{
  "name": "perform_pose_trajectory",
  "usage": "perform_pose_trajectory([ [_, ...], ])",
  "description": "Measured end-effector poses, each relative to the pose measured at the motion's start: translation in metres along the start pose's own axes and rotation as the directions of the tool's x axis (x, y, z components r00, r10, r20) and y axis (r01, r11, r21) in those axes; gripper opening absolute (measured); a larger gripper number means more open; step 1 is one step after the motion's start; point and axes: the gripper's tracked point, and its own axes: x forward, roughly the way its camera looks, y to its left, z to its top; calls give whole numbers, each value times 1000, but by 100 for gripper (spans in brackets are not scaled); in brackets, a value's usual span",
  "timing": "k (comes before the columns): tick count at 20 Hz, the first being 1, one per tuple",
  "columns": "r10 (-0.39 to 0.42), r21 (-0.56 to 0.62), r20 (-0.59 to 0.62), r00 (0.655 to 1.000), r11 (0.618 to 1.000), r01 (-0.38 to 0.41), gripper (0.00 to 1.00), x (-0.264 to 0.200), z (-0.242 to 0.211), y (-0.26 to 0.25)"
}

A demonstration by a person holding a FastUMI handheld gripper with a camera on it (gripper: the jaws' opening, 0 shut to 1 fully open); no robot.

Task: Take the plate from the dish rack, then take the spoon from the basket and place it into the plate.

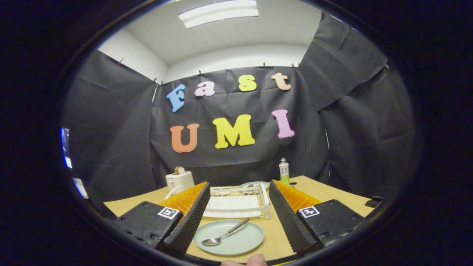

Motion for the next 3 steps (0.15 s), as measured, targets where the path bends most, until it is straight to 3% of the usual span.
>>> perform_pose_trajectory([
  [3,-1,-2,5,1000,1000,1,100,6,1,7],
])
